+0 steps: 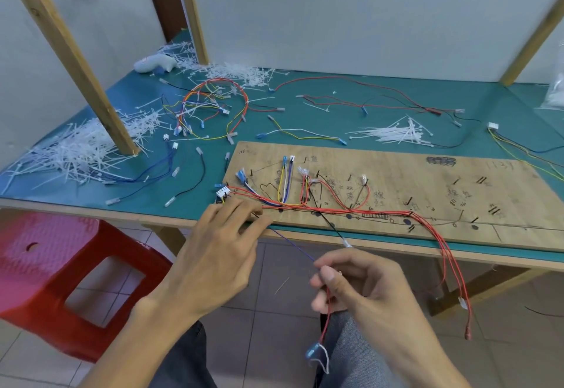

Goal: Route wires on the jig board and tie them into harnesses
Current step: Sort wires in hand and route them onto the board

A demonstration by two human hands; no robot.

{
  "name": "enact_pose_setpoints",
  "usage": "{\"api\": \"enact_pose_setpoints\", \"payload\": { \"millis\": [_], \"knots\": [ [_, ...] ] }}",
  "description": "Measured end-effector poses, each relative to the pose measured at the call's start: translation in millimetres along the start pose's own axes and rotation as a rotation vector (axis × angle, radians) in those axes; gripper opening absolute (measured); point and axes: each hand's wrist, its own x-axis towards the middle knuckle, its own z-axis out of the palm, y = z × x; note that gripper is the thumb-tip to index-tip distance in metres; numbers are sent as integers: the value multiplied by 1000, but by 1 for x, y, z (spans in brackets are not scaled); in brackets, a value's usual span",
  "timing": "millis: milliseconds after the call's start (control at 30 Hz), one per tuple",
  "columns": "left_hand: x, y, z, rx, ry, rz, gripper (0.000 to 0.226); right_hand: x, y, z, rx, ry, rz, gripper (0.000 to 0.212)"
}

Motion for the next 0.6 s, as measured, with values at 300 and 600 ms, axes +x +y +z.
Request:
{"api": "enact_pose_setpoints", "payload": {
  "millis": [300, 600],
  "knots": [
    [-7, 17, 16, -90, 15, -91, 73, 18, -47, -19, -11, 29, 13, 12],
    [-4, 42, 15, -180, 130, -217, 48, 33, -51, -18, -116, 39, -56, 4]
  ]
}}
